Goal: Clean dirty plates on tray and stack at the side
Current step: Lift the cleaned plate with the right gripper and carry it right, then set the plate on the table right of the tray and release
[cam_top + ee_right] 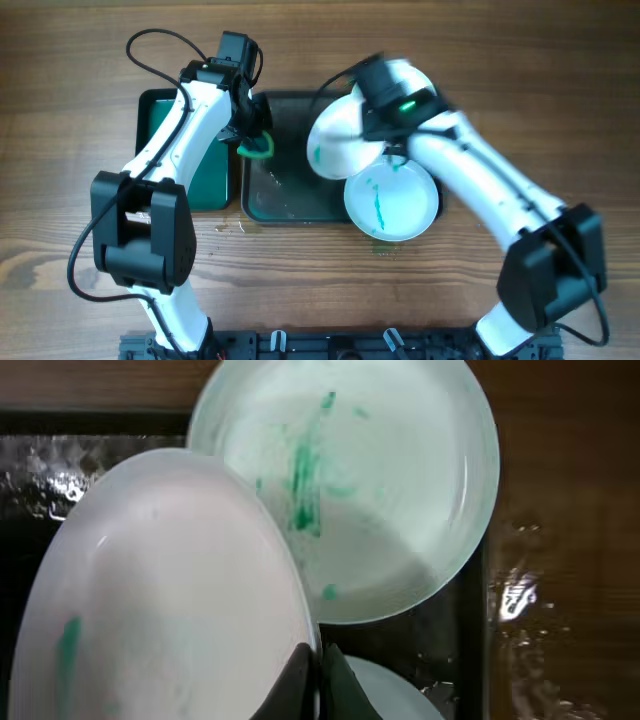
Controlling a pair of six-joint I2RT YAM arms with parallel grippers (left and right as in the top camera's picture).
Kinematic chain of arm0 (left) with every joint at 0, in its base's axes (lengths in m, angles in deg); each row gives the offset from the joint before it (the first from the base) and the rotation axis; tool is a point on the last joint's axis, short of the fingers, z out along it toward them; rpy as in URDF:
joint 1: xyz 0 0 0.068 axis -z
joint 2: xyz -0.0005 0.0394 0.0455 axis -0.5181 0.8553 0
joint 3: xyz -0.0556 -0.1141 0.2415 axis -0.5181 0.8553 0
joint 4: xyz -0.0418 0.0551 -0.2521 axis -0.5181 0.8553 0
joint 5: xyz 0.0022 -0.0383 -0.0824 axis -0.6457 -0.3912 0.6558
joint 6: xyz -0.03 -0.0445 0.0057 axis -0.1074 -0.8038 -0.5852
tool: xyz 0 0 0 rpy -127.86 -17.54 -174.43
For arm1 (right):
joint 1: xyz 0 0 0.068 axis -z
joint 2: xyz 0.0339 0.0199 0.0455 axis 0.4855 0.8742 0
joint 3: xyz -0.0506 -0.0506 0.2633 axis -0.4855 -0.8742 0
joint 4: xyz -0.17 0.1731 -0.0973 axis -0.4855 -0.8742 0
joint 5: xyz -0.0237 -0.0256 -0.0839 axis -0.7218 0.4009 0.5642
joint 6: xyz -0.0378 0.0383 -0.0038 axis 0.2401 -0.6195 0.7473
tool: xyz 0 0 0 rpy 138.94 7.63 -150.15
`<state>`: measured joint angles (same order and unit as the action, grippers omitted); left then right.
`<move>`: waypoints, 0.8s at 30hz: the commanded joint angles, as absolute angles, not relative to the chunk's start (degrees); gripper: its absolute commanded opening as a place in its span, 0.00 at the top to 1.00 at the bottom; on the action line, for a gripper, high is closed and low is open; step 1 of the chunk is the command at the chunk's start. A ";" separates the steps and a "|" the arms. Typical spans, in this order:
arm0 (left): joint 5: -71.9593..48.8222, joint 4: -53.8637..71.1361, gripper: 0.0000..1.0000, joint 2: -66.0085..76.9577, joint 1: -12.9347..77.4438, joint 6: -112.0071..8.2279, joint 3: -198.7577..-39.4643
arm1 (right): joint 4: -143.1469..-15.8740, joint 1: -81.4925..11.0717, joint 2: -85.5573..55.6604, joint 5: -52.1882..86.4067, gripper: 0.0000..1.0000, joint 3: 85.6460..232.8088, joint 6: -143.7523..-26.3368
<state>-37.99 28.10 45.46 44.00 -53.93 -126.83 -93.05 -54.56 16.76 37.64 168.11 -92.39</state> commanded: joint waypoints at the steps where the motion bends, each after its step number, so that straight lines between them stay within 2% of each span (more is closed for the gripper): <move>1: -36.99 27.84 0.96 43.89 45.77 -53.87 -125.19 | -93.53 -43.77 13.94 15.26 0.96 169.29 -90.64; 7: -36.44 27.55 0.96 45.40 50.84 -53.82 -124.71 | -98.54 -26.02 12.56 14.41 0.96 169.21 -90.09; 14: -36.44 26.70 0.96 46.25 54.17 -53.82 -124.71 | -98.32 -11.55 12.54 19.13 0.96 164.35 -93.15; 24: -36.42 26.50 0.96 46.25 54.23 -53.82 -124.71 | -83.63 -8.77 12.54 32.53 0.96 147.92 -101.63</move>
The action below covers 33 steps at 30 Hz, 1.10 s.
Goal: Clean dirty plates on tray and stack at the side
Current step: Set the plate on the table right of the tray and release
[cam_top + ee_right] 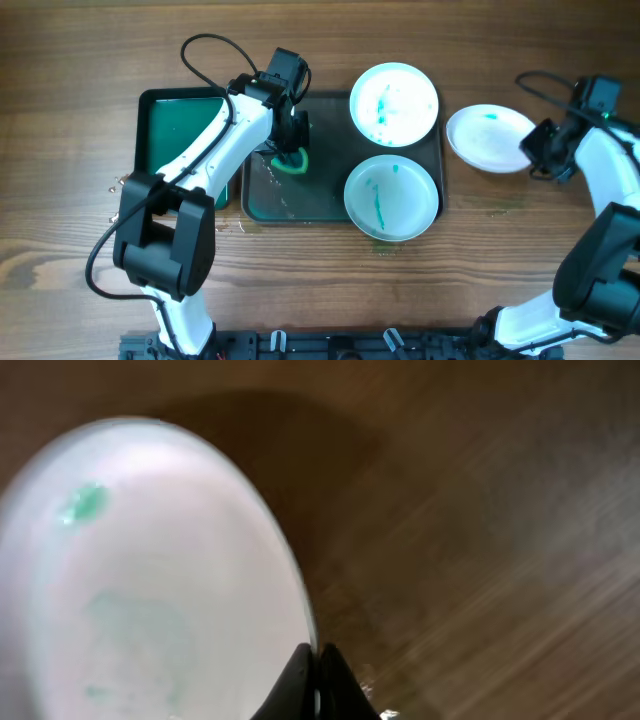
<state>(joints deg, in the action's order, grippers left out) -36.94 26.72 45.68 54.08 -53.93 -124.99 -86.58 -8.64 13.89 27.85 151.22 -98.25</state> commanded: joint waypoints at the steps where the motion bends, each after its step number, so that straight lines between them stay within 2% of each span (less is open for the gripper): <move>1: -36.42 26.50 0.96 46.25 54.23 -53.82 -124.71 | -83.24 -8.77 12.54 32.55 0.96 147.48 -101.63; 3: -36.44 26.50 0.96 46.25 54.23 -53.82 -124.71 | -83.06 -8.77 12.58 31.39 0.93 147.39 -101.52; 5: -36.44 26.50 0.96 46.25 54.23 -53.80 -124.71 | -83.67 -8.77 12.41 24.77 0.73 148.35 -98.42; 7: -36.44 26.48 0.96 46.25 54.23 -53.80 -124.71 | -86.76 -8.77 12.19 19.26 0.69 150.43 -96.78; 13: -36.42 26.24 0.96 46.25 54.23 -53.80 -124.71 | -100.55 -10.20 8.56 5.97 0.66 157.58 -84.04; 14: -36.44 26.09 0.96 46.25 54.23 -53.80 -124.71 | -102.45 -11.11 7.84 4.86 0.64 157.58 -82.99; 18: -36.44 26.09 0.96 46.25 54.19 -53.82 -124.71 | -107.94 -16.10 7.51 4.84 0.63 156.51 -80.08; 24: -36.42 26.11 0.96 46.25 54.19 -53.82 -124.71 | -104.63 -24.93 7.51 5.73 0.63 147.83 -80.87; 33: -36.44 25.87 0.96 46.25 54.19 -53.82 -124.71 | -93.73 -27.92 7.71 4.97 0.63 137.84 -83.14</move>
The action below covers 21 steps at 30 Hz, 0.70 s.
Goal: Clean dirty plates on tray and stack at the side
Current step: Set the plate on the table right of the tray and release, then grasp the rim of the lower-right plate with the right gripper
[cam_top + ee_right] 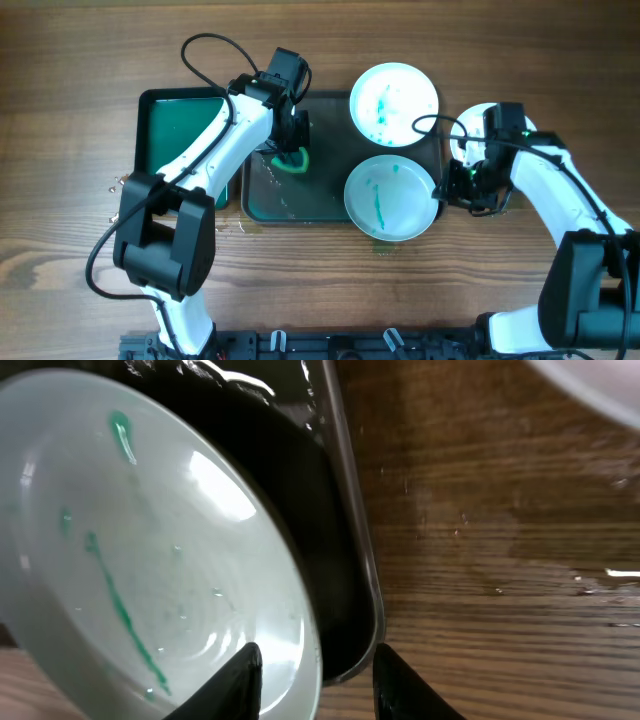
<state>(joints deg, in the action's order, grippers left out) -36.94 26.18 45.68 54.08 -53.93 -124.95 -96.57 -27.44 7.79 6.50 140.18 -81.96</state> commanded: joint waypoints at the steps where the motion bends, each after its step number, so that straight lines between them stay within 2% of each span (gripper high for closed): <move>1: -36.44 25.87 0.96 46.25 54.19 -53.82 -124.71 | -92.46 -27.92 7.71 4.18 0.63 137.10 -83.16; 6: -36.44 25.63 0.96 46.25 54.19 -53.82 -124.71 | -87.91 -27.92 7.71 3.04 0.64 134.04 -83.12; 10: -36.44 25.63 0.96 46.25 54.19 -53.82 -124.71 | -84.42 -28.14 7.71 2.32 0.72 132.42 -83.14; 12: -36.44 25.65 0.96 46.25 54.19 -53.82 -124.71 | -83.26 -28.71 7.71 2.08 0.78 131.61 -83.14; 13: -36.44 25.65 0.96 46.25 54.19 -53.82 -124.71 | -82.95 -29.12 7.71 2.10 0.87 131.61 -83.16; 15: -36.44 25.65 0.96 46.25 54.19 -53.82 -124.71 | -81.86 -30.06 7.71 -0.47 0.96 131.68 -83.21; 18: -36.44 25.61 0.96 46.25 54.19 -53.82 -124.71 | -82.14 -32.40 7.68 -3.73 0.96 133.95 -84.28; 21: -36.42 25.00 0.96 46.23 54.17 -53.80 -124.75 | -80.83 -37.71 7.71 -2.31 0.96 137.60 -90.90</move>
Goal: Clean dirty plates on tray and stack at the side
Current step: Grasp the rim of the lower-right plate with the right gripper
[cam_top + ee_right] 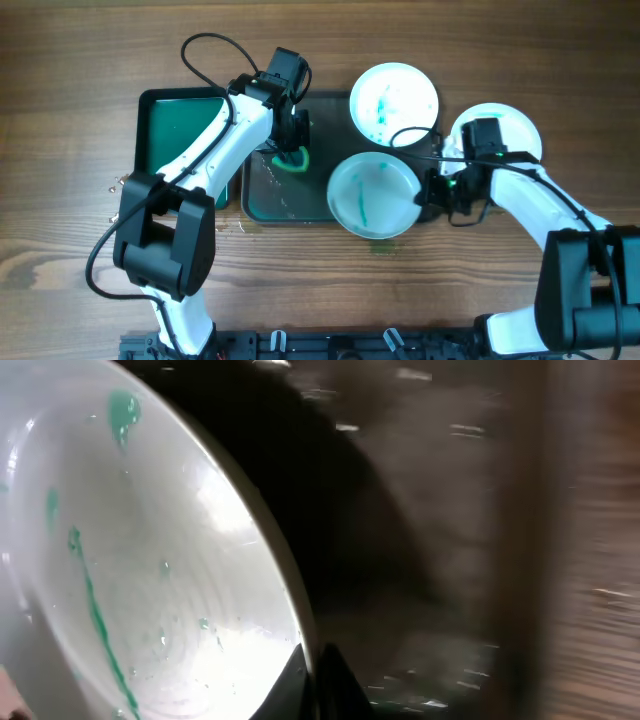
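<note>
A white plate with green streaks point(372, 195) point(150, 580) lies tilted over the black tray point(270, 195), and my right gripper point(428, 192) point(312, 670) is shut on its right rim. Another dirty plate point(393, 92) rests at the tray's far right corner. A third white plate point(515, 125) lies on the table right of the tray, partly under my right arm. My left gripper point(291, 145) is low over the tray's left part, on a green sponge point(289, 164); whether its jaws are closed I cannot tell.
A green tray point(182, 150) sits to the left of the black tray. Cables loop above the left arm and near the right wrist. Water drops spot the wood by the black tray's front edge.
My right gripper has shut on the near plate's right rim, where it stood open around that rim before. The plate has shifted left and tilted. The left arm has not moved.
First my right gripper held a white plate over the tray's right side. Then it held that plate over the table to the right of the tray. Then the plate lay there and the gripper was open at the near plate's rim, which it now grips.
</note>
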Controlling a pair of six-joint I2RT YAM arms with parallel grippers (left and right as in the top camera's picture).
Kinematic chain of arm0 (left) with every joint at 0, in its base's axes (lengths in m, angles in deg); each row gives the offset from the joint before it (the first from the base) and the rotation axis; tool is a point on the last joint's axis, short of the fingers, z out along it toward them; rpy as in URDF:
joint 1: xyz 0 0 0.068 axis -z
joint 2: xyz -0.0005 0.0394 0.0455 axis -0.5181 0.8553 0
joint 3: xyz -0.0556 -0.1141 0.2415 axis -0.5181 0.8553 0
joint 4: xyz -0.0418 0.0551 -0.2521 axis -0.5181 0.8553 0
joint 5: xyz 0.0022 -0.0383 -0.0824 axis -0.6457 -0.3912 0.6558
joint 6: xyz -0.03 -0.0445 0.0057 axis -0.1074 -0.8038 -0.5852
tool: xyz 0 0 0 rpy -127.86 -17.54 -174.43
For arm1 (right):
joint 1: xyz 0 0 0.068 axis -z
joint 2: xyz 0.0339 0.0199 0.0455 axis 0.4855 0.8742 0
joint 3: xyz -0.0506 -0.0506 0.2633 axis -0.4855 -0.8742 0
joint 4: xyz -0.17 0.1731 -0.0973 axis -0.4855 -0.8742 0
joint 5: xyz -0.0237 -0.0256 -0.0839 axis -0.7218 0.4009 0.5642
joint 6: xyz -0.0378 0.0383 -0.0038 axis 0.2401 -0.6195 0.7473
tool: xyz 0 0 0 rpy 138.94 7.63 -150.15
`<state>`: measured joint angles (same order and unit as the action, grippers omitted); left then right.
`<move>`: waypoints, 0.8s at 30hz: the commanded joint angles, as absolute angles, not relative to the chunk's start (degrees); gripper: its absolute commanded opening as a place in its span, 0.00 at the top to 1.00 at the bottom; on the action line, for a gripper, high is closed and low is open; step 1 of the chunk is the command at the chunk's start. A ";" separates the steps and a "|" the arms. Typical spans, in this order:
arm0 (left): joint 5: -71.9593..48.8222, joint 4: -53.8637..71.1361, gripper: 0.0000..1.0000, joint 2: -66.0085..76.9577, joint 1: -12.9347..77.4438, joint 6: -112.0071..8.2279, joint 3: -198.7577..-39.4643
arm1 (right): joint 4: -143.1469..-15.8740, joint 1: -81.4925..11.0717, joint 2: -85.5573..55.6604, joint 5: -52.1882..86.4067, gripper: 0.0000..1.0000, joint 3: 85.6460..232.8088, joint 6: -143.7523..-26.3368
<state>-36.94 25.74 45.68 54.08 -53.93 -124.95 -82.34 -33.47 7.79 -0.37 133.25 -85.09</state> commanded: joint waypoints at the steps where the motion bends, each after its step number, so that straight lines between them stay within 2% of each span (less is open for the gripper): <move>1: -36.42 25.00 0.96 46.23 54.01 -53.80 -124.82 | -79.54 -40.34 7.71 0.55 0.96 138.47 -95.58; 7: -29.64 32.93 0.96 46.21 48.96 -53.50 -131.64 | -70.14 -51.96 7.73 13.73 0.96 138.96 -111.23; 16: -28.05 38.72 0.96 45.46 43.54 -51.86 -138.96 | -66.84 -54.50 13.52 16.79 0.96 142.76 -113.26; 24: -23.39 38.70 0.96 45.48 45.71 -51.90 -138.04 | -66.89 -55.02 26.35 10.41 0.96 150.76 -114.25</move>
<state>-26.45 38.74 46.05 44.07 -52.77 -137.78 -66.95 -54.52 22.79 13.67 147.85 -112.52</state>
